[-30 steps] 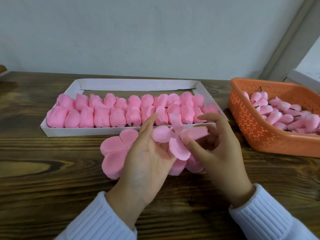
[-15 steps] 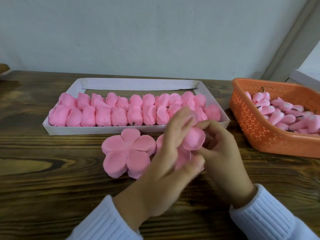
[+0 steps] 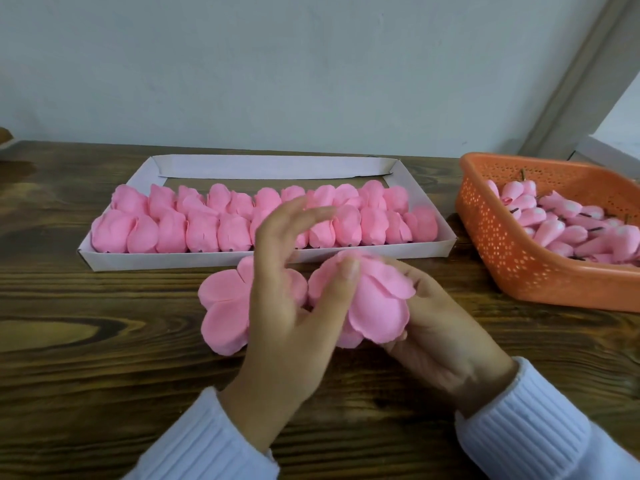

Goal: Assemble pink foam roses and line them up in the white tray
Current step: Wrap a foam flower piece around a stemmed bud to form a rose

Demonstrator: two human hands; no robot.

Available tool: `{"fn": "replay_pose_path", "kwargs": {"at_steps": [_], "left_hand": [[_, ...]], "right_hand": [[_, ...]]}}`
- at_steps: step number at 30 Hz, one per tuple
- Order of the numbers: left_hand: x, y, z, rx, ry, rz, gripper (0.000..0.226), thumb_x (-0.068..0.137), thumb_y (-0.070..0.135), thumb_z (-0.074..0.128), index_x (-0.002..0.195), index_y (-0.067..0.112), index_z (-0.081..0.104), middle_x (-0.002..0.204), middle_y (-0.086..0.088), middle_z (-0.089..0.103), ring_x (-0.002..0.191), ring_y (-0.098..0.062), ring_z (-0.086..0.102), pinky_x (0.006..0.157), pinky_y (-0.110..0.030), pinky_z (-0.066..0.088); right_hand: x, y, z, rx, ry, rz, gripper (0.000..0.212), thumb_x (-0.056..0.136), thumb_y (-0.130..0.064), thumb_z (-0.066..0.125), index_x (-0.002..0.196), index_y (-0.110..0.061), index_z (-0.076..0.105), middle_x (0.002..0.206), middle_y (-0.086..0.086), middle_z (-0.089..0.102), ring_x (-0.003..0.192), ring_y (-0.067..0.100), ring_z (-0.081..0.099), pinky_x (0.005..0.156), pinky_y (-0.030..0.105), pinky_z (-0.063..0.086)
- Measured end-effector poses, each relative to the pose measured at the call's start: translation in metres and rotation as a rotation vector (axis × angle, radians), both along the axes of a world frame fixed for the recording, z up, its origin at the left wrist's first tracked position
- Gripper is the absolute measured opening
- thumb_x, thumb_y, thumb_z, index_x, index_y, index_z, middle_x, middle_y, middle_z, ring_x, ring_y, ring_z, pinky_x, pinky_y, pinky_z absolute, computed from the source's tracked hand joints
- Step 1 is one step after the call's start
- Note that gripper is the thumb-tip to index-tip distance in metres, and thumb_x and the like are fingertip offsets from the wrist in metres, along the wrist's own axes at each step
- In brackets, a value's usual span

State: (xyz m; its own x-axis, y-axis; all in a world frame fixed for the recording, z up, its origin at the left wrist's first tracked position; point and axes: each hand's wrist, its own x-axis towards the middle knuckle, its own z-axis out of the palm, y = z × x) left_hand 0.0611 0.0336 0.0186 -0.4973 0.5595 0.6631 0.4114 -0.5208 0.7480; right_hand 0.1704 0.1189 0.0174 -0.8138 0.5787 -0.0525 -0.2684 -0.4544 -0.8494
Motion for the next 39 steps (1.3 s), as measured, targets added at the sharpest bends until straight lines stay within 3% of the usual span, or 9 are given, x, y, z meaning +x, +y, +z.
{"fn": "replay_pose_path", "kwargs": {"at_steps": [2,8,11,15,20,23,27,35,39], "left_hand": [[-0.003,-0.001,0.002,-0.019,-0.096,-0.1,0.051,0.082,0.026,0.063,0.128,0.022,0.04,0.112,0.005,0.068,0.115,-0.012,0.059,0.096,-0.027,0.045],[0.006,0.001,-0.001,-0.095,-0.198,-0.213,0.035,0.072,0.014,0.074,0.104,0.019,0.059,0.083,0.005,0.072,0.091,-0.008,0.069,0.08,-0.017,0.051],[0.009,0.001,0.001,-0.098,-0.159,-0.198,0.037,0.072,0.008,0.075,0.103,0.019,0.059,0.077,0.004,0.07,0.089,-0.012,0.068,0.08,-0.026,0.054],[0.011,-0.001,0.002,-0.115,-0.121,-0.243,0.046,0.07,0.018,0.072,0.112,0.026,0.055,0.077,0.007,0.068,0.089,-0.015,0.066,0.082,-0.045,0.056],[0.011,-0.002,0.001,-0.143,-0.062,-0.257,0.056,0.07,0.014,0.073,0.119,0.03,0.05,0.085,0.004,0.067,0.086,-0.02,0.067,0.074,-0.036,0.057],[0.012,-0.003,0.0,-0.169,-0.105,-0.233,0.05,0.071,0.018,0.072,0.115,0.033,0.053,0.086,0.0,0.067,0.084,-0.023,0.067,0.075,-0.042,0.057],[0.011,-0.002,-0.003,-0.189,-0.252,-0.201,0.042,0.075,0.012,0.07,0.108,0.035,0.058,0.086,-0.003,0.066,0.072,-0.01,0.068,0.052,-0.025,0.055],[0.004,0.002,-0.009,-0.183,-0.135,0.046,0.041,0.075,0.022,0.069,0.109,0.037,0.051,0.089,0.002,0.062,0.086,-0.018,0.066,0.079,-0.031,0.055],[0.004,0.003,-0.012,-0.191,0.023,0.085,0.049,0.075,0.006,0.066,0.112,0.033,0.049,0.086,0.012,0.062,0.087,-0.005,0.064,0.077,-0.009,0.046]], "right_hand": [[-0.001,-0.003,-0.004,0.066,-0.031,0.06,0.029,0.078,0.005,0.065,0.107,0.005,0.063,0.085,0.014,0.071,0.07,0.018,0.069,0.058,0.026,0.058],[-0.001,-0.01,-0.005,0.009,-0.011,0.166,0.022,0.082,0.003,0.056,0.099,0.003,0.069,0.086,0.012,0.073,0.069,0.012,0.07,0.056,0.019,0.054],[-0.001,-0.011,-0.005,-0.016,-0.058,0.164,0.021,0.082,-0.002,0.053,0.089,-0.003,0.073,0.079,0.014,0.062,0.055,0.009,0.053,0.042,0.012,0.034],[-0.003,-0.011,-0.009,-0.015,-0.1,0.16,0.023,0.083,-0.007,0.056,0.1,-0.007,0.071,0.095,0.023,0.046,0.074,0.025,0.035,0.061,0.034,0.012],[-0.002,-0.014,-0.008,-0.1,-0.016,0.214,0.014,0.082,-0.004,0.059,0.088,-0.009,0.071,0.066,0.006,0.053,0.046,0.005,0.045,0.045,0.019,0.023],[-0.003,-0.015,-0.008,-0.132,0.007,0.226,0.02,0.076,-0.013,0.076,0.094,-0.008,0.069,0.072,0.012,0.038,0.051,0.008,0.045,0.049,0.02,0.032],[-0.004,-0.012,-0.007,-0.149,-0.036,0.203,0.028,0.08,-0.006,0.063,0.107,-0.009,0.067,0.077,0.015,0.05,0.061,0.014,0.053,0.055,0.024,0.039],[-0.004,-0.006,-0.003,-0.23,-0.077,0.235,0.031,0.074,-0.023,0.067,0.102,-0.01,0.074,0.097,0.015,0.069,0.088,0.025,0.071,0.079,0.037,0.058],[-0.001,-0.003,-0.004,-0.309,0.024,0.248,0.029,0.074,-0.028,0.074,0.096,-0.009,0.076,0.097,0.013,0.072,0.09,0.022,0.071,0.083,0.034,0.057]]}}
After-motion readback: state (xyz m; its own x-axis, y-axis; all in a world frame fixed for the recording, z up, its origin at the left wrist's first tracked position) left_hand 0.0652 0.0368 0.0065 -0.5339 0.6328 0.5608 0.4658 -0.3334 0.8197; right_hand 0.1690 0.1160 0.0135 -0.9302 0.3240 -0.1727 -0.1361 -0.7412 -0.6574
